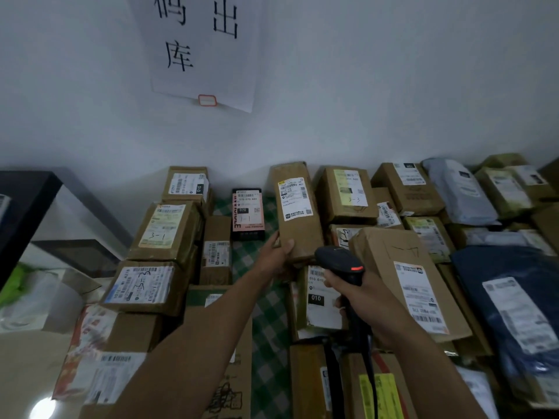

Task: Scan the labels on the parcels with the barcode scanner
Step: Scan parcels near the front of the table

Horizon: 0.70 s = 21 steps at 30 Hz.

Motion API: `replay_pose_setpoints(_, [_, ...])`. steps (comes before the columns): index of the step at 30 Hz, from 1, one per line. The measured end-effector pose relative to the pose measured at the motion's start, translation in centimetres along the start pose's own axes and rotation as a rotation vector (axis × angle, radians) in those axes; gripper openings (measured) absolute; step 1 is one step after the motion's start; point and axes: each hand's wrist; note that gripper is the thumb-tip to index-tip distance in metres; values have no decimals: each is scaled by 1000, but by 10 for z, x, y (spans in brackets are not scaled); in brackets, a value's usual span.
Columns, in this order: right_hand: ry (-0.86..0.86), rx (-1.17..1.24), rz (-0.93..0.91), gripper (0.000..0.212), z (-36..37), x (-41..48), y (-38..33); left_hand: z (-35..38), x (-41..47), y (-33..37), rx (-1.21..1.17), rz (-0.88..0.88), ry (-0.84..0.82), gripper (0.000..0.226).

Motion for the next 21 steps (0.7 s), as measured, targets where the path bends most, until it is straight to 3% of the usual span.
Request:
replay_pose_setpoints(3, [10, -24, -6, 25, -4, -11, 1, -5, -1, -3, -220, -39, 63, 49])
replay_pose_setpoints(6, [32, -47, -3, 22, -8, -20, 2, -5, -3, -3, -292, -44, 130, 41])
replay_pose_setpoints(9, [40, -37, -6, 25, -9, -23, 4, 6, -11, 1, -246, -38, 115, 30])
replay_pose_setpoints(12, [41, -38, -7, 28, -13, -22, 8, 17, -9, 2, -135, 4, 21, 41])
replay_pose_setpoints(17, [50, -103, -19, 25, -22, -25, 16, 28, 0, 1, -46, -30, 93, 33])
replay_pose_setpoints(21, [50, -85, -40, 19, -25, -24, 17, 28, 6, 0, 50, -45, 127, 46])
Point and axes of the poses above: each hand's wrist, its own x-axis towards the middle knuckle, its own z-axis out of the palm, y = z × x, and after that the axes turned 15 degrees about -x, right-handed
